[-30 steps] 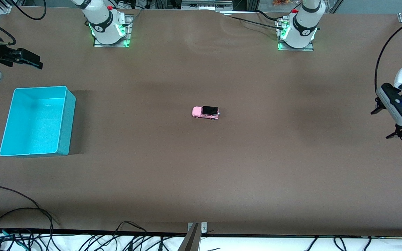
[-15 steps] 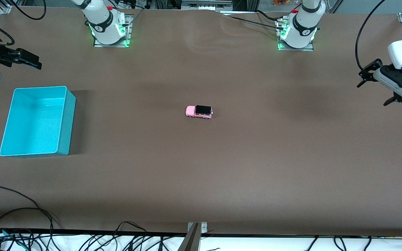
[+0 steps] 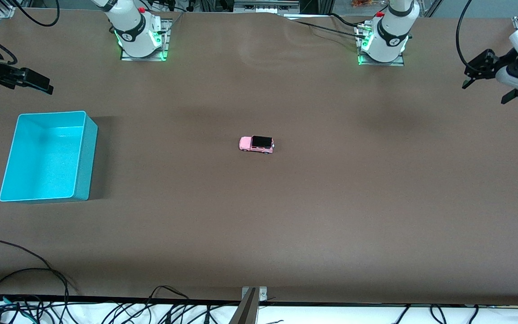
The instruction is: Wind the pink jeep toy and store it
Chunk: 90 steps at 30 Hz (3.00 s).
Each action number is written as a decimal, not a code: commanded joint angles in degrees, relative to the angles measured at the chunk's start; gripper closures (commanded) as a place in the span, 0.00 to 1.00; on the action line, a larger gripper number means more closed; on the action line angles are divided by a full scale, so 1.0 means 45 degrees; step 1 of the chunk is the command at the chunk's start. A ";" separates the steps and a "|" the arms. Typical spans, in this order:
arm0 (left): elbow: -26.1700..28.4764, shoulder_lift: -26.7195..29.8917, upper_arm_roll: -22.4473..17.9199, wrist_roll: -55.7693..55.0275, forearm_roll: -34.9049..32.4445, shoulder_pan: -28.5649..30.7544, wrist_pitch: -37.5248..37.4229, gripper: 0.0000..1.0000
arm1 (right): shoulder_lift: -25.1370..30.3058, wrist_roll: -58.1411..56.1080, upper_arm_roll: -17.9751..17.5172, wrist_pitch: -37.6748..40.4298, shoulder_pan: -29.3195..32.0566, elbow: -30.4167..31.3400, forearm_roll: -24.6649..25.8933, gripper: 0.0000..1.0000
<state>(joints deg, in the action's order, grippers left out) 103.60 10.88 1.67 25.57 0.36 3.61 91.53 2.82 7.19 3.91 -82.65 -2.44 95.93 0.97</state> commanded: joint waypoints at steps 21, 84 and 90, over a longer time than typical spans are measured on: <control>-0.0581 -0.0504 0.0001 -0.2245 0.0076 -0.0684 -0.0495 0.00 | -0.2110 0.9002 -0.0185 -0.1904 -0.2953 -0.0186 -0.1719 0.00; -0.2202 -0.1949 -0.0155 -0.2246 0.0076 0.1523 -0.1159 0.00 | -0.9572 2.9514 -0.0204 -1.2042 -1.0492 -0.0655 -0.2110 0.00; -0.2222 -0.1969 -0.0155 -0.2246 0.0077 0.1542 -0.1159 0.00 | -0.9728 2.9514 -0.0185 -1.2042 -1.0728 -0.0694 -0.2090 0.00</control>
<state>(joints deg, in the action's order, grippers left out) 95.86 3.10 0.72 15.75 0.44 10.12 87.82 -39.59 138.80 2.39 -136.87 -49.43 94.43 -8.51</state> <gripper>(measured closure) 0.000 0.000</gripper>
